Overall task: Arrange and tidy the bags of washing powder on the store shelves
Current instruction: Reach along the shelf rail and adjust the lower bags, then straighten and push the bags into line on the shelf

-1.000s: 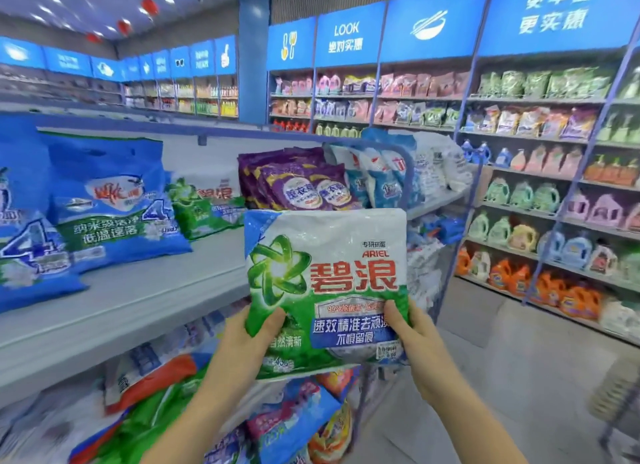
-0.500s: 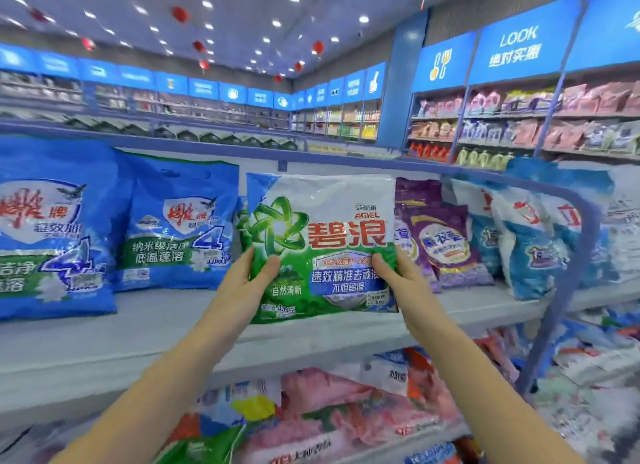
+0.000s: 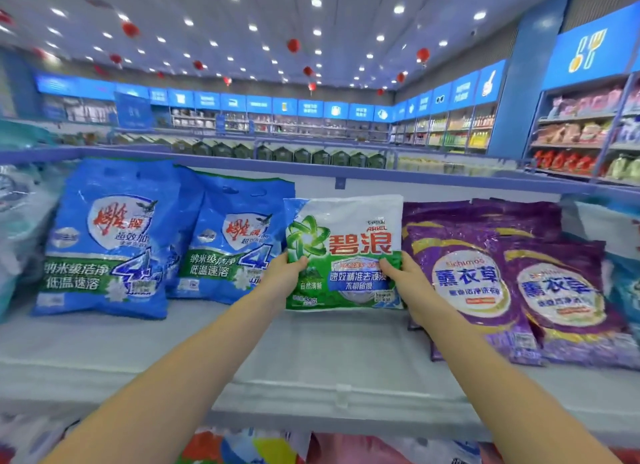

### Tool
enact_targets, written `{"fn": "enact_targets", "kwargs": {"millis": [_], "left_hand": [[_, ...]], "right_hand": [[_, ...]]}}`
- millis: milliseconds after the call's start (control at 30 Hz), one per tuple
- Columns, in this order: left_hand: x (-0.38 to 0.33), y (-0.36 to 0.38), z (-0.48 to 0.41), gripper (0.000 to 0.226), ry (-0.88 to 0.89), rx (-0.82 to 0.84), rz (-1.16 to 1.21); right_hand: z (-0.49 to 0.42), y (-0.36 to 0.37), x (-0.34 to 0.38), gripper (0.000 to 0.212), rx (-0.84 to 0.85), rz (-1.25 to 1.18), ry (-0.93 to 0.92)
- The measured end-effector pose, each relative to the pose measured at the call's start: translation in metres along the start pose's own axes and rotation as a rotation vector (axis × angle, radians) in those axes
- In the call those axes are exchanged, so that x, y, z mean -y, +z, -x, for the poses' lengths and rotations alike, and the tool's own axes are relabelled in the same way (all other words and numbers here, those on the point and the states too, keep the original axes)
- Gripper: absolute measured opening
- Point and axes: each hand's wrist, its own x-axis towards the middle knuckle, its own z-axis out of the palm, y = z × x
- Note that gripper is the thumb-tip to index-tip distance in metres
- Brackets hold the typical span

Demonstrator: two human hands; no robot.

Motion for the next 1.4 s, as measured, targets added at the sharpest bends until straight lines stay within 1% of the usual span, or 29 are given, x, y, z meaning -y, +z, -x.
{"fn": "enact_targets", "kwargs": {"millis": [67,167,200,300,367,500,600,667,733,800,900,967,1033,1100,1167,1200,1300,1367,1400], "left_hand": [[-0.002,0.004,-0.007,0.014,-0.019,-0.02,0.018],[0.005,0.012,-0.014,0.008,-0.079,-0.036,0.054],[0.009,0.015,-0.017,0.012,-0.106,-0.042,0.055],[0.019,0.021,-0.022,0.04,-0.156,-0.075,0.061],[0.018,0.023,-0.024,0.046,-0.182,-0.101,0.092],[0.021,0.024,-0.031,0.039,-0.149,-0.122,0.09],[0.025,0.025,-0.033,0.035,-0.136,-0.127,0.092],[0.027,0.023,-0.034,0.031,-0.137,-0.106,0.103],[0.026,0.02,-0.03,0.02,-0.13,-0.058,0.091],[0.022,0.016,-0.027,0.022,-0.096,-0.04,0.067],[0.012,0.01,-0.012,0.041,-0.045,-0.038,0.065],[0.005,0.005,0.0,0.054,0.031,-0.037,-0.011],[0.0,-0.006,0.014,0.058,0.131,-0.056,-0.085],[-0.004,-0.025,0.034,0.053,0.201,-0.084,-0.089],[-0.008,-0.05,0.059,0.04,0.278,-0.114,-0.076],[-0.007,-0.064,0.072,0.032,0.318,-0.13,-0.06],[-0.002,-0.107,0.118,0.014,0.427,-0.189,-0.027],[0.006,-0.136,0.152,0.013,0.479,-0.246,-0.017],[0.01,-0.151,0.17,0.017,0.49,-0.286,-0.024]], "right_hand": [[-0.007,-0.001,-0.004,0.019,-0.009,0.019,0.002],[-0.016,-0.003,-0.013,0.03,-0.015,0.074,0.013],[-0.018,-0.003,-0.018,0.034,-0.01,0.079,0.039],[-0.021,-0.001,-0.03,0.039,-0.016,0.074,0.107],[-0.024,0.0,-0.033,0.04,-0.035,0.054,0.114],[-0.027,0.003,-0.03,0.041,-0.06,0.038,0.103],[-0.026,0.003,-0.029,0.043,-0.049,0.092,0.089],[-0.022,0.003,-0.026,0.048,-0.04,0.143,0.065],[-0.018,0.003,-0.02,0.054,-0.039,0.166,0.023],[-0.01,0.005,-0.01,0.059,-0.032,0.164,-0.036],[0.003,0.004,0.007,0.058,-0.012,0.144,-0.142],[0.013,0.001,0.016,0.058,0.004,0.148,-0.221],[0.024,-0.002,0.023,0.05,-0.01,0.167,-0.281],[0.039,-0.004,0.03,0.034,-0.013,0.142,-0.345],[0.059,-0.004,0.036,0.019,0.016,0.07,-0.398],[0.069,-0.003,0.038,0.017,0.036,0.04,-0.416],[0.097,0.003,0.037,0.02,0.104,-0.036,-0.474],[0.116,0.015,0.034,0.018,0.156,-0.13,-0.497],[0.126,0.024,0.034,0.022,0.183,-0.169,-0.508]]}}
